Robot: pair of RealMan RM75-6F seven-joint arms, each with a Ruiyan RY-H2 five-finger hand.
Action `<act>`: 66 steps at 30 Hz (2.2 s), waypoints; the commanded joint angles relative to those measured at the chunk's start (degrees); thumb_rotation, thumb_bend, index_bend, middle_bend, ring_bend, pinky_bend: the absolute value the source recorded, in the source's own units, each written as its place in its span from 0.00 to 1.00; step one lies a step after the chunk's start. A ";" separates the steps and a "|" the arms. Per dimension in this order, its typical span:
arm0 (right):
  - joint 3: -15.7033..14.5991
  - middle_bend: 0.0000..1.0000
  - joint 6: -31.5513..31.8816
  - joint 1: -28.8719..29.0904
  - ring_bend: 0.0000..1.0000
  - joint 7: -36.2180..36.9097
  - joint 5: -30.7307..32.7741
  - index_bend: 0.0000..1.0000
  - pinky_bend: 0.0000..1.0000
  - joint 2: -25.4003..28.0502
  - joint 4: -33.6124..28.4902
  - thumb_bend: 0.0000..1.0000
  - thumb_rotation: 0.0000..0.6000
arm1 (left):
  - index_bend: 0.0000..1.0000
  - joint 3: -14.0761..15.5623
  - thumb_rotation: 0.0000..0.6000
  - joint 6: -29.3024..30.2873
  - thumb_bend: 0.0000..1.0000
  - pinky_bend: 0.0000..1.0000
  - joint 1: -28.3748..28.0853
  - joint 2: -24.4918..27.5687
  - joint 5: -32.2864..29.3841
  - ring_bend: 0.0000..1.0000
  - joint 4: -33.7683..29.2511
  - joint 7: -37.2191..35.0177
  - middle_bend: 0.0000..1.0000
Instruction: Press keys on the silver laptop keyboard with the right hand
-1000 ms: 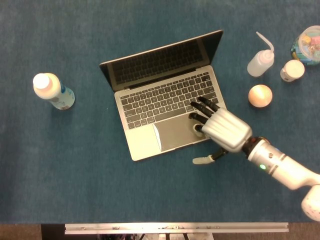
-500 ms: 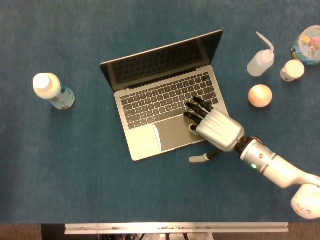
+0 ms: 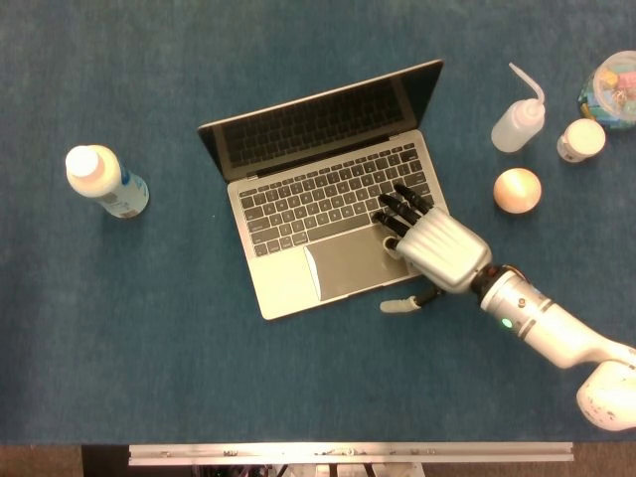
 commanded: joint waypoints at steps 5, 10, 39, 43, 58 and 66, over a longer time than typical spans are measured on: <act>-0.44 0.19 0.05 0.44 0.03 -0.49 -0.21 0.50 0.00 -0.12 -0.66 0.00 0.28 | 0.23 -0.04 1.00 0.16 0.25 0.08 0.18 0.06 -0.12 0.09 0.14 -0.13 0.16; -0.92 0.19 0.05 0.66 0.03 -1.19 -0.32 0.50 0.00 -0.22 -1.39 0.00 0.28 | 0.23 -0.03 1.00 0.24 0.25 0.08 0.31 0.12 -0.15 0.09 0.21 -0.23 0.16; -0.13 0.19 -0.04 1.13 0.03 -2.41 3.20 0.50 0.00 0.41 -0.22 0.00 0.28 | 0.23 -0.28 1.00 0.22 0.25 0.08 0.35 -0.07 -0.12 0.09 0.82 -0.62 0.16; -0.04 0.19 0.04 1.17 0.03 -2.26 3.53 0.50 0.00 0.49 -0.20 0.00 0.28 | 0.23 -0.31 1.00 0.21 0.25 0.08 0.36 -0.09 -0.17 0.09 0.86 -0.63 0.16; -1.04 0.19 -0.34 1.66 0.03 -2.19 3.11 0.50 0.00 -0.10 -1.95 0.00 0.27 | 0.23 -0.30 1.00 0.24 0.25 0.08 0.48 -0.07 -0.23 0.09 0.98 -0.79 0.16; -2.04 0.19 -0.04 1.84 0.03 -2.03 1.76 0.50 0.00 0.48 -4.28 0.00 0.28 | 0.23 -0.30 1.00 0.34 0.25 0.08 0.57 0.00 -0.20 0.09 1.00 -0.90 0.16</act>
